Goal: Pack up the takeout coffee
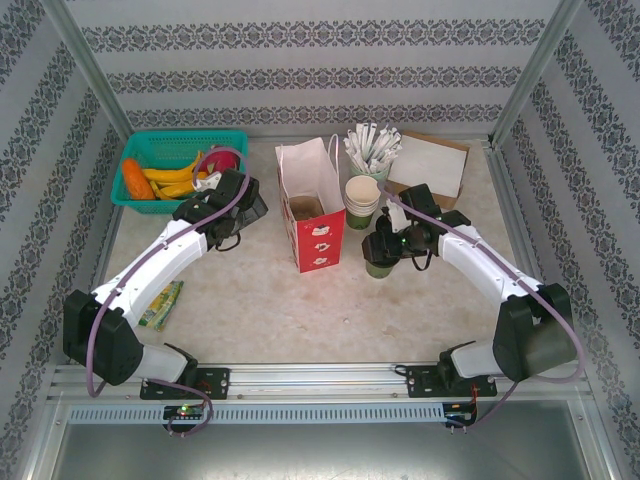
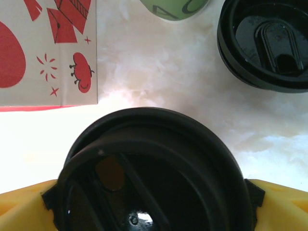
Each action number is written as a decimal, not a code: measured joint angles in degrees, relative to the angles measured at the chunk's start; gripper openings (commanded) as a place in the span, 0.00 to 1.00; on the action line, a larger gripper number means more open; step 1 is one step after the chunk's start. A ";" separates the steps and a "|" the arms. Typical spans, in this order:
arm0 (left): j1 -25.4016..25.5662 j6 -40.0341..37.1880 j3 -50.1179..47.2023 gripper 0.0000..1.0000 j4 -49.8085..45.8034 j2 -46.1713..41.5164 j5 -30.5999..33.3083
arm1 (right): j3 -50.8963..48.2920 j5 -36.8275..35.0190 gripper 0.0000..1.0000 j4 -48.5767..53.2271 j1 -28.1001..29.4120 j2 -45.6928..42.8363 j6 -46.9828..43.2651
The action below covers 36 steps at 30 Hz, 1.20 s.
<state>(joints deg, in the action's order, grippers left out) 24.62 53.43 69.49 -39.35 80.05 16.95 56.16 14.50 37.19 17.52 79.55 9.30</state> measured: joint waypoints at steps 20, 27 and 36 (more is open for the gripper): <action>-1.14 -0.68 -0.79 1.00 1.38 -0.02 1.33 | 12.33 -9.99 0.98 13.11 3.58 -1.75 13.62; -1.18 -1.64 -1.49 1.00 2.32 -0.17 1.36 | 19.39 -12.00 0.98 22.45 4.79 4.59 15.56; -1.18 -2.40 -3.32 1.00 2.82 -1.57 1.36 | 23.21 -10.38 0.98 27.96 5.33 11.98 17.00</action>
<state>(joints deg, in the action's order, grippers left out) 23.44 51.03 66.17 -36.53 78.48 18.31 79.37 4.12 65.14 22.85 91.53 26.30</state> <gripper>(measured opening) 0.998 0.977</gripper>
